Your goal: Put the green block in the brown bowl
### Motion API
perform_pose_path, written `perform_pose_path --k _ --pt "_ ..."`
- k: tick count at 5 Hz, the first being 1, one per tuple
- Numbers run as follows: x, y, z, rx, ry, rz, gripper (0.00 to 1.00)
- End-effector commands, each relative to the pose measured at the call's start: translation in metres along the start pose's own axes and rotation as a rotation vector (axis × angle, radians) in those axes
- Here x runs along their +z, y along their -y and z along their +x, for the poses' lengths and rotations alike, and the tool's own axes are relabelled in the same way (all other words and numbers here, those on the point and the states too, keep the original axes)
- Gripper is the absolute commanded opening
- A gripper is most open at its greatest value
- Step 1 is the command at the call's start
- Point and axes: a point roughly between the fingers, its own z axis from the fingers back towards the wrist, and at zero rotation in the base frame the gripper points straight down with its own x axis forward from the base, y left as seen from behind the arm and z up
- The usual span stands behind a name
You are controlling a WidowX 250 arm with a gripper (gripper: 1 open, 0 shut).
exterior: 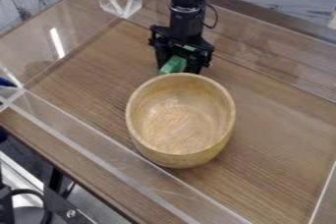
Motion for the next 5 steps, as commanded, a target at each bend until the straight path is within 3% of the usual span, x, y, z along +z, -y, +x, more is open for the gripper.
perform_pose_path --k 1,3,4,5 --pt "0.0235 -0.0031 0.0094 0.005 0.077 -0.001 0.0" --pt "0.0216 -0.0043 0.0107 0.007 0.07 -0.007 0.0" --pt "0.022 -0.0048 0.011 0.008 0.067 -0.009 1.0" --pt "0.0248 -0.0051 0.0109 0.011 0.066 -0.01 1.0"
